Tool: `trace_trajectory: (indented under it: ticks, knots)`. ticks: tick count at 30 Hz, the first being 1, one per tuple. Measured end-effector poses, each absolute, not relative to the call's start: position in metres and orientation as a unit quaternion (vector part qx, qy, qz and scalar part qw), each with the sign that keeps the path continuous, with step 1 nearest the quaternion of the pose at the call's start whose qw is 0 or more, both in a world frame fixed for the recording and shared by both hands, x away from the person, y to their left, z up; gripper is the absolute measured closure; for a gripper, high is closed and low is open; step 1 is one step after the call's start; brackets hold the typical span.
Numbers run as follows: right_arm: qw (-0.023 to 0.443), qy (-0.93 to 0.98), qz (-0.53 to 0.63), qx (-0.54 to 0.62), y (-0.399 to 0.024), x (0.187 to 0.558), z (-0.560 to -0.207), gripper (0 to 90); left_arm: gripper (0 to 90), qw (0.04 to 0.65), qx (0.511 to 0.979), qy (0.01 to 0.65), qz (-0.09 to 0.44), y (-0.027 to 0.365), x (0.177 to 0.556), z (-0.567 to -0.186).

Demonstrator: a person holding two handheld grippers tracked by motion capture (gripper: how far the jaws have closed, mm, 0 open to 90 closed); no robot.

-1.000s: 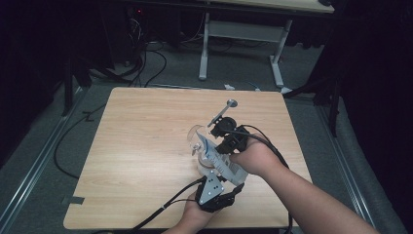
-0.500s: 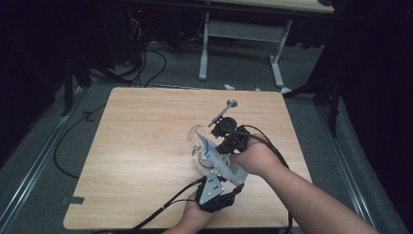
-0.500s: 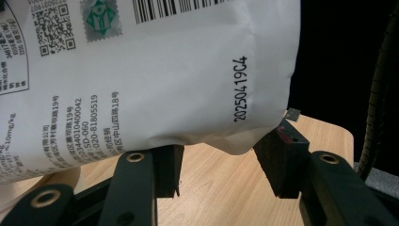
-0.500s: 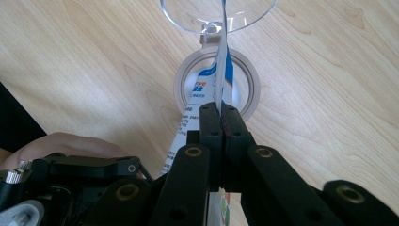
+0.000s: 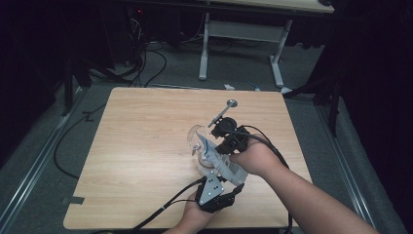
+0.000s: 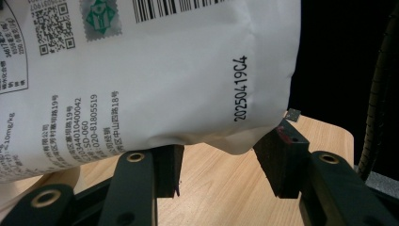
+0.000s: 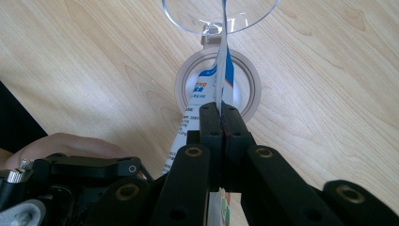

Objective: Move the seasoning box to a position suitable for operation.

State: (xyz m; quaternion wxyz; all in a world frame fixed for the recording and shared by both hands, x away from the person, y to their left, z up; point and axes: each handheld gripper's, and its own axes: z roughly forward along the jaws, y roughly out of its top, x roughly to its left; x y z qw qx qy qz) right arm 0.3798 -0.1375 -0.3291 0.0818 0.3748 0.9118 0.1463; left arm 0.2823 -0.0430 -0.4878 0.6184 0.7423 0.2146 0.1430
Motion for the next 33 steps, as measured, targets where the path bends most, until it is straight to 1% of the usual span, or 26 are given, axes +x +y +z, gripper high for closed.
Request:
trace_trajectory:
  ticks: [33]
  knots:
    - [0.080,0.913,0.145,0.372,-0.1361,0.3813,-0.3288,89.6,54.5,0.622,0.741,0.211,0.141,-0.0434,0.2814,-0.4869]
